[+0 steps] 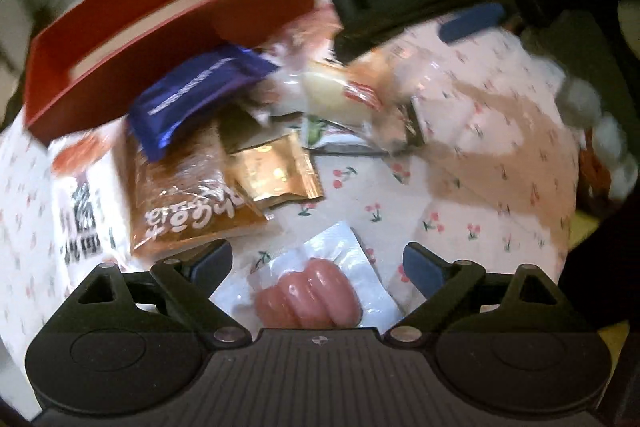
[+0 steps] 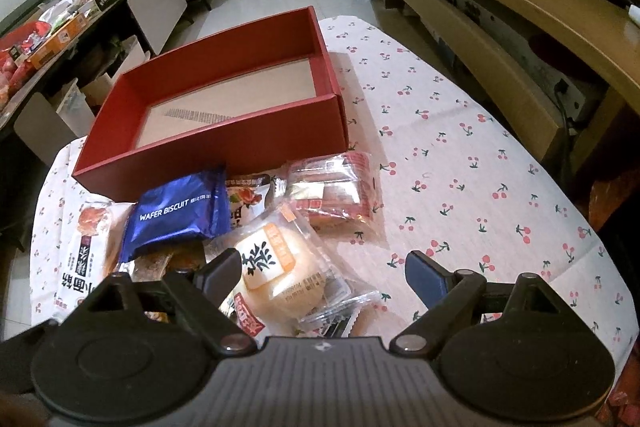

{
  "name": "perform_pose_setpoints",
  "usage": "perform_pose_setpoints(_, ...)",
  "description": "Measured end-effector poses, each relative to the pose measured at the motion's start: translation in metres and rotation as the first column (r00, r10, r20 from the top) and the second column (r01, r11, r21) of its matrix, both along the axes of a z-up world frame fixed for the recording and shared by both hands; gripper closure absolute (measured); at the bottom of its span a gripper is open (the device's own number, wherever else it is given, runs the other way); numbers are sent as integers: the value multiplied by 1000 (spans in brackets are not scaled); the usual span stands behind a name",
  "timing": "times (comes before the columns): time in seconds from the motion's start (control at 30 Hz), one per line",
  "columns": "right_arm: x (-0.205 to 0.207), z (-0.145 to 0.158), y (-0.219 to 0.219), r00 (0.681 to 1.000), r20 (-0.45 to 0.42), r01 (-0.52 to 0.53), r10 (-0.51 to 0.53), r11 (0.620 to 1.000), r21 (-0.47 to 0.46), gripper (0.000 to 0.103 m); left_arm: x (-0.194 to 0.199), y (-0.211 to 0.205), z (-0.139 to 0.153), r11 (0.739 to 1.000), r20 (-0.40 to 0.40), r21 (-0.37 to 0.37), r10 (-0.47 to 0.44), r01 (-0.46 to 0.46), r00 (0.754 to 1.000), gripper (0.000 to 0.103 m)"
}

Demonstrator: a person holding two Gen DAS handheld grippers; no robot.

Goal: Organize snacks
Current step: 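Close the right gripper on the clear bun bag while the left gripper hovers over the snacks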

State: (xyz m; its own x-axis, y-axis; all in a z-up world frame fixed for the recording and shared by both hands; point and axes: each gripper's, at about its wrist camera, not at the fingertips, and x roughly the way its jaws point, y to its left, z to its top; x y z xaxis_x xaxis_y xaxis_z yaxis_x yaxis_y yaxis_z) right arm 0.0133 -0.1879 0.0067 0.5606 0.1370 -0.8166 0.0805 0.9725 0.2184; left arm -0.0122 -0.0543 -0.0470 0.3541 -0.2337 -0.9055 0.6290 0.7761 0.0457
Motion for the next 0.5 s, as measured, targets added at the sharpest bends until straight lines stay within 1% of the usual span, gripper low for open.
perform_pose_setpoints(0.1, -2, 0, -2, 1000, -1, 4, -4, 1000, 9, 8, 3, -1, -4, 996, -7, 48, -77, 77, 997, 6)
perform_pose_setpoints(0.17, -3, 1, -2, 1000, -3, 3, -3, 1000, 16, 8, 5, 2, -10, 994, -45, 58, -84, 87, 995, 6)
perform_pose_setpoints(0.27, -2, 2, -1, 1000, 2, -1, 1, 1000, 21, 8, 3, 9, -15, 996, -96, 44, -73, 77, 993, 6)
perform_pose_setpoints(0.33, -2, 3, 1, 1000, 4, -9, 9, 1000, 25, 8, -5, 15, -12, 995, -99, 60, -78, 84, 992, 5)
perform_pose_setpoints(0.5, -4, 3, 2, 1000, 2, -18, 18, 999, 28, 8, -32, 25, -8, 985, -142, 110, -116, 132, 983, 3)
